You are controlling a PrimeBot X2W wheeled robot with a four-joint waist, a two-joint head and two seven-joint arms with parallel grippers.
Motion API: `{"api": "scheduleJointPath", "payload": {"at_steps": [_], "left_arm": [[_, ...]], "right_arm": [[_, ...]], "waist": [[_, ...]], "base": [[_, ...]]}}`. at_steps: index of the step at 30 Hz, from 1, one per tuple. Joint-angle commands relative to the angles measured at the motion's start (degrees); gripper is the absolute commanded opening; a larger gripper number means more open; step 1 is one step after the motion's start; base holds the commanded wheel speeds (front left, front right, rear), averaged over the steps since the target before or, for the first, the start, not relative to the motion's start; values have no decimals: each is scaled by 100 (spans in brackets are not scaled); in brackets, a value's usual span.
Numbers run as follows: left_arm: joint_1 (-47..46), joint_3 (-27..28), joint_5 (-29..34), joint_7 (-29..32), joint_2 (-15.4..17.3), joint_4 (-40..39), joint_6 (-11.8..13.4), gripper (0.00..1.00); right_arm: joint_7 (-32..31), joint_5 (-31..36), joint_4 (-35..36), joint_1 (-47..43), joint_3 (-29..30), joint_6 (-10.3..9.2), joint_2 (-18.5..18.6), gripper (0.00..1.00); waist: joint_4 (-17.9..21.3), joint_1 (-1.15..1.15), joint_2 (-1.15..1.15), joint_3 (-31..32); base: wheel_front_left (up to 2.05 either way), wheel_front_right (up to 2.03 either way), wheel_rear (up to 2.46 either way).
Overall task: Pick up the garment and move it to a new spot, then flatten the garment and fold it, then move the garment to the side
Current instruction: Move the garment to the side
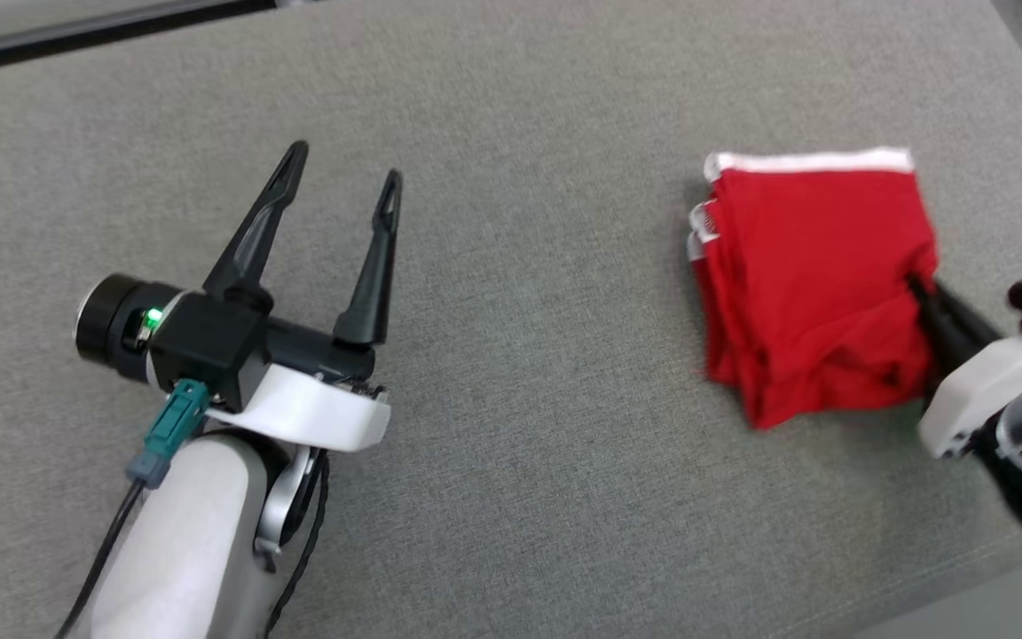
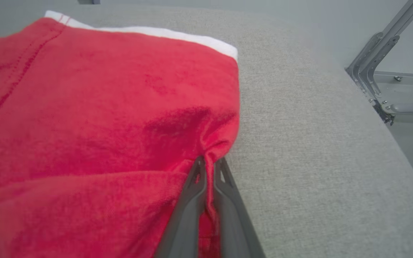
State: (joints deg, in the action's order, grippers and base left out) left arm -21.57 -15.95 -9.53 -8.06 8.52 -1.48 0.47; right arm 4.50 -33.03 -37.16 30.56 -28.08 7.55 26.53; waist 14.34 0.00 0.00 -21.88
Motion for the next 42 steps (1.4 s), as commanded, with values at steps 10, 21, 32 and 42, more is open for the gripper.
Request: {"api": "scheduleJointPath", "payload": {"at_steps": [10,21,32,42], "left_arm": [[-918,-394,306,127,-99,-282,-123,100],[-1384,-573,515,237,-63,-449,-131,100],[-1205,-538,390,148,17,-120,-72,100],[-544,-327,95,83,167,83,77,100]], "right_arm": [[517,-490,-1084,1587,19,-12,1159,0],[775,-1127,-1987,2380,259,-11,1644,70],[1082,-1497,-1946,1967,692,-11,1151,100],[1062,-191,-42,206,2568,-12,88,100]], "waist": [[-216,0,0,-1239],[-363,0,0,-2005],[0,0,0,-1562],[253,0,0,-745]], "base": [[0,0,0],[0,0,0],[0,0,0],[0,0,0]]}}
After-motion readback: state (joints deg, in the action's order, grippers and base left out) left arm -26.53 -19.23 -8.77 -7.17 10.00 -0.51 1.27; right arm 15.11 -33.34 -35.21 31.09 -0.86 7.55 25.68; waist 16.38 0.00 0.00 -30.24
